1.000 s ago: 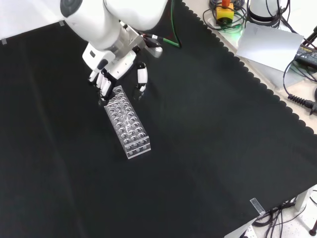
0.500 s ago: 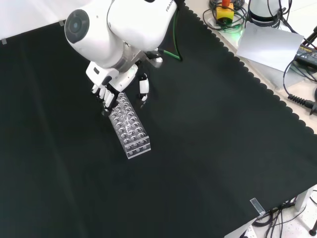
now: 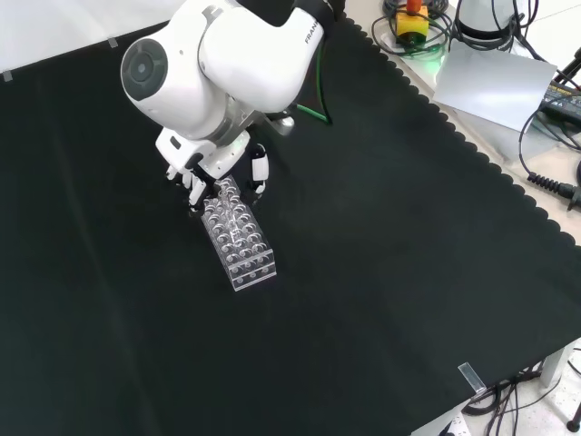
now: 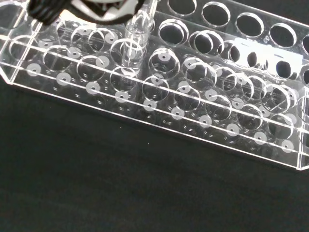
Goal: Pick up the test tube.
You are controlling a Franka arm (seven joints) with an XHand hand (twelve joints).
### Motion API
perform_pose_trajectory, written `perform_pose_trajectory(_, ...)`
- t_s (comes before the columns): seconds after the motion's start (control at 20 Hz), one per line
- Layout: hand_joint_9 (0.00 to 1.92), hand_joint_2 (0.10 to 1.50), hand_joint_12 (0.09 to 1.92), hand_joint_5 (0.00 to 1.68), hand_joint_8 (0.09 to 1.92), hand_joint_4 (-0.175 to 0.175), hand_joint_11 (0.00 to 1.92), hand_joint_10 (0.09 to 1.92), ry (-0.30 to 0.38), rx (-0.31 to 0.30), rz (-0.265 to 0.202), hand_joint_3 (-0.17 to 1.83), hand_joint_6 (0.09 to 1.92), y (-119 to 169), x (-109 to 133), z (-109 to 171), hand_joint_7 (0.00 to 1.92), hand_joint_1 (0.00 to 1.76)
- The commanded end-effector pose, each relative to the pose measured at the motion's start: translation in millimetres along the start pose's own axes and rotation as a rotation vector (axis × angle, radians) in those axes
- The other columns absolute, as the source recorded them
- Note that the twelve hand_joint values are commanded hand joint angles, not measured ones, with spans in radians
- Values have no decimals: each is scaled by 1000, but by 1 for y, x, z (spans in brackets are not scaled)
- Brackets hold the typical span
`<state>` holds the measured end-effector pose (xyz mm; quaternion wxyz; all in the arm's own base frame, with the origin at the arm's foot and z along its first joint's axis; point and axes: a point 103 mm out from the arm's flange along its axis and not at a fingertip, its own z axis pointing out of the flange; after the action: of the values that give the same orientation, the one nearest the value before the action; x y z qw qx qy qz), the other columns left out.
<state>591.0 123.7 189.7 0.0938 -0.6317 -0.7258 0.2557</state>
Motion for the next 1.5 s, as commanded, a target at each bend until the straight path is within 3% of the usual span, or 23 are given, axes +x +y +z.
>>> perform_pose_trajectory(0.05, 929, 665, 1421, 587, 793, -147, 377, 693, 41, -5, 26, 645, 677, 3, -3, 4, 1138, 936)
perform_pose_trajectory(0.45, 1265, 630, 1325, 781, 700, -175, 674, 662, 130, -3, 42, 714, 737, 7, 2, 4, 1389, 1030)
perform_pose_trajectory(0.85, 1290, 619, 1337, 805, 686, -175, 676, 690, 153, 5, 29, 732, 736, 10, 15, 4, 1369, 1041)
perform_pose_trajectory(1.1, 1308, 617, 1337, 867, 666, -175, 676, 692, 193, 11, 69, 743, 725, 12, 17, 11, 1402, 1069)
perform_pose_trajectory(1.2, 1342, 617, 1314, 918, 618, -175, 711, 671, 233, 0, 92, 750, 702, 13, 16, 13, 1457, 1102)
perform_pose_trajectory(1.3, 1397, 788, 1284, 1043, 578, -175, 777, 650, 296, -12, 119, 493, 785, 13, 15, 13, 1523, 1154)
perform_pose_trajectory(1.4, 1435, 873, 1235, 1110, 566, -175, 866, 653, 393, -23, 155, 338, 781, 13, 15, 11, 1569, 1179)
perform_pose_trajectory(1.5, 1448, 781, 1159, 1167, 667, -175, 964, 677, 501, -38, 184, 477, 745, 13, 14, 9, 1372, 1262)
